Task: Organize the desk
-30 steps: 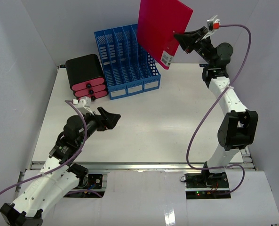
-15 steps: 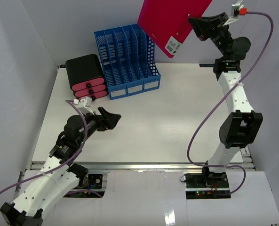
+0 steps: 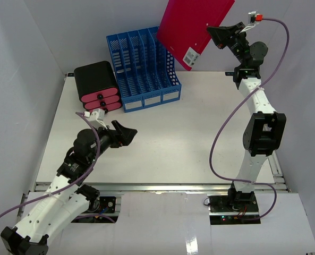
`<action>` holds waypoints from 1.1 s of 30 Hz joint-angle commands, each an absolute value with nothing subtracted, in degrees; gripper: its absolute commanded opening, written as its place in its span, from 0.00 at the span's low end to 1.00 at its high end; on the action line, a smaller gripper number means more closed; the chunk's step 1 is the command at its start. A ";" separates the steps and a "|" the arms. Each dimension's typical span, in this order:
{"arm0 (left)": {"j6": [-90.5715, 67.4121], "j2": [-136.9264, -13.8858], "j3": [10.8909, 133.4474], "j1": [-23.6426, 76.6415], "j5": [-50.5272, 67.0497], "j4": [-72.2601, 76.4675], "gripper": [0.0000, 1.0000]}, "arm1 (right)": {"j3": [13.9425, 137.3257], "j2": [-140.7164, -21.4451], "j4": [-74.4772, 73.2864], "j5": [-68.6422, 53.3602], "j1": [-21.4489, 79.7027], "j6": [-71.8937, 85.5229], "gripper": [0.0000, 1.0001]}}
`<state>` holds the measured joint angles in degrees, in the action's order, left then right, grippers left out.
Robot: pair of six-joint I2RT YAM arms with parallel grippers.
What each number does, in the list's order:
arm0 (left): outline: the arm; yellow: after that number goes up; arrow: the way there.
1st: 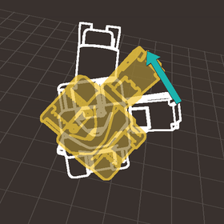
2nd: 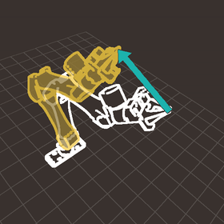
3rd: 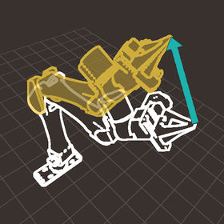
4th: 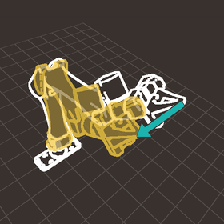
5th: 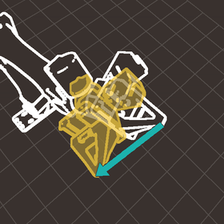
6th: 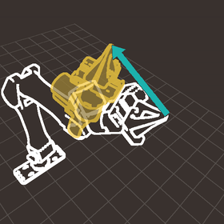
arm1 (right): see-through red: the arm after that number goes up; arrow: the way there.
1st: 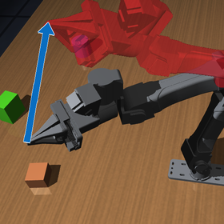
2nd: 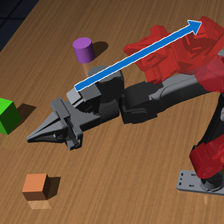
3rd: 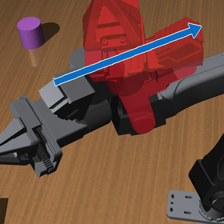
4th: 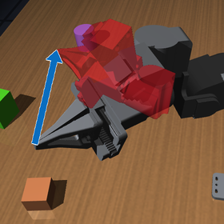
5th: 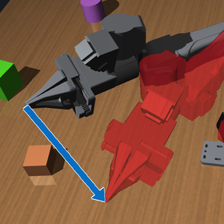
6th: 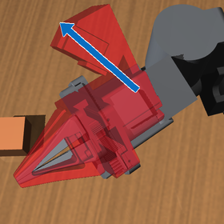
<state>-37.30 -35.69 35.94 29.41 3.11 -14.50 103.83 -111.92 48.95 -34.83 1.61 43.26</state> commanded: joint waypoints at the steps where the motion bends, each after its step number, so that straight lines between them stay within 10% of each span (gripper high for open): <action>1: -36.40 -36.28 38.06 29.26 3.52 -13.54 0.98 | 104.99 -111.51 52.38 -32.60 1.59 40.65 0.08; 33: -36.74 -33.93 35.08 29.18 3.70 -14.66 0.98 | 102.26 -115.70 43.19 -30.18 16.09 10.92 0.08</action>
